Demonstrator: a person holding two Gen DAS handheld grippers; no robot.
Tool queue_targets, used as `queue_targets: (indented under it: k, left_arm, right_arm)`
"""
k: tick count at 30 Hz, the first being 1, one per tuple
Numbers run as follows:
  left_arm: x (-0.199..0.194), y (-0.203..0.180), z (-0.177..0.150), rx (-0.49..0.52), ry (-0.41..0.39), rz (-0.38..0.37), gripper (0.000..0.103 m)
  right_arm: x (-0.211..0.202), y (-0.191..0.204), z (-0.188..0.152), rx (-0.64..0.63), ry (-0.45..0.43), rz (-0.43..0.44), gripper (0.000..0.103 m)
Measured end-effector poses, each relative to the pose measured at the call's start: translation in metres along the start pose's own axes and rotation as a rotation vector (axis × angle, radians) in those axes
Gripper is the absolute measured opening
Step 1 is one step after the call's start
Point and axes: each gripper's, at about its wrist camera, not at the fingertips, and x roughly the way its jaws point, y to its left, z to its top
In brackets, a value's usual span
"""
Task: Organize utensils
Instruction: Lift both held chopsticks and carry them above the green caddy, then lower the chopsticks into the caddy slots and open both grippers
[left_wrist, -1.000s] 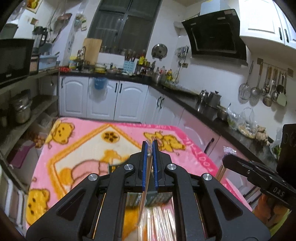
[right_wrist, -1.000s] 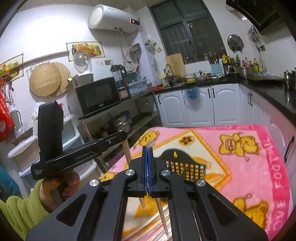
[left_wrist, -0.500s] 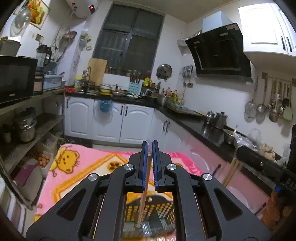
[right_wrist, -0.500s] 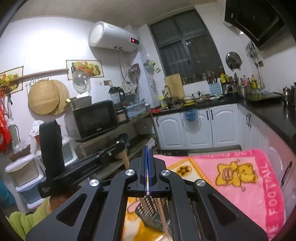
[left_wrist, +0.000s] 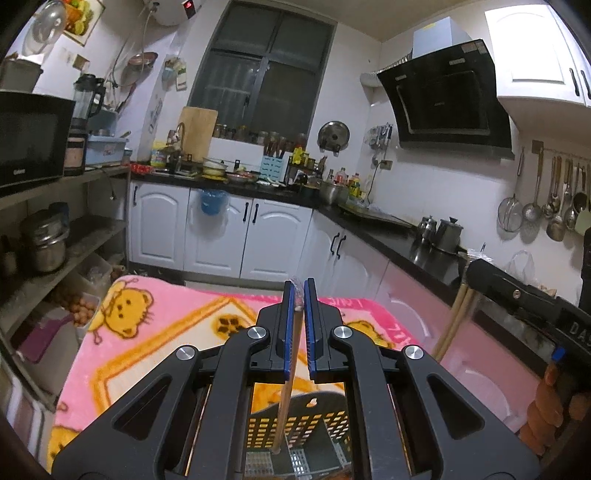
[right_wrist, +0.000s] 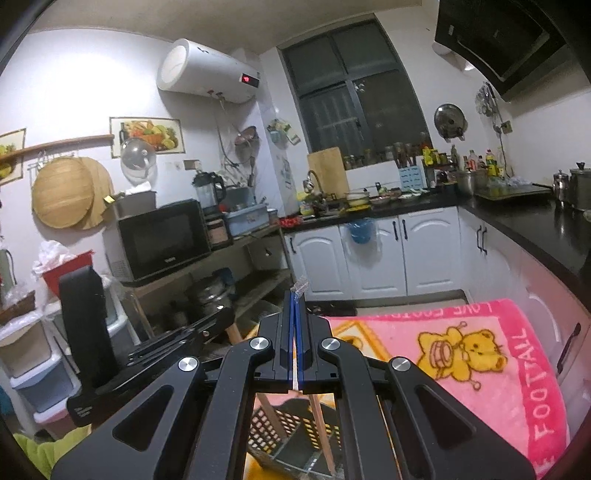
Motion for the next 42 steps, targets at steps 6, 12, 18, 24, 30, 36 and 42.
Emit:
queue_targets:
  k: [6, 12, 18, 24, 30, 36, 42]
  left_arm:
    - [0.008, 0.005, -0.017, 0.003, 0.016, 0.009, 0.003]
    - [0.015, 0.013, -0.033, -0.004, 0.045, 0.017, 0.003]
    - [0.020, 0.018, -0.045, -0.006, 0.066, 0.023, 0.003]
    - [0.023, 0.022, -0.052, -0.016, 0.088, 0.031, 0.003]
    - [0.021, 0.022, -0.055, -0.017, 0.102, 0.041, 0.006]
    - [0.014, 0.023, -0.058, -0.018, 0.105, 0.047, 0.022]
    - [0.005, 0.024, -0.059, -0.014, 0.105, 0.059, 0.041]
  right_arm:
    - [0.014, -0.014, -0.021, 0.030, 0.032, -0.022, 0.001]
    - [0.026, -0.018, -0.037, 0.042, 0.069, -0.035, 0.001]
    - [0.035, -0.018, -0.048, 0.049, 0.098, -0.046, 0.002]
    - [0.038, -0.021, -0.056, 0.057, 0.119, -0.072, 0.002]
    - [0.033, -0.026, -0.063, 0.074, 0.141, -0.091, 0.018]
    - [0.024, -0.028, -0.068, 0.068, 0.150, -0.117, 0.028]
    - [0.012, -0.028, -0.075, 0.063, 0.152, -0.136, 0.041]
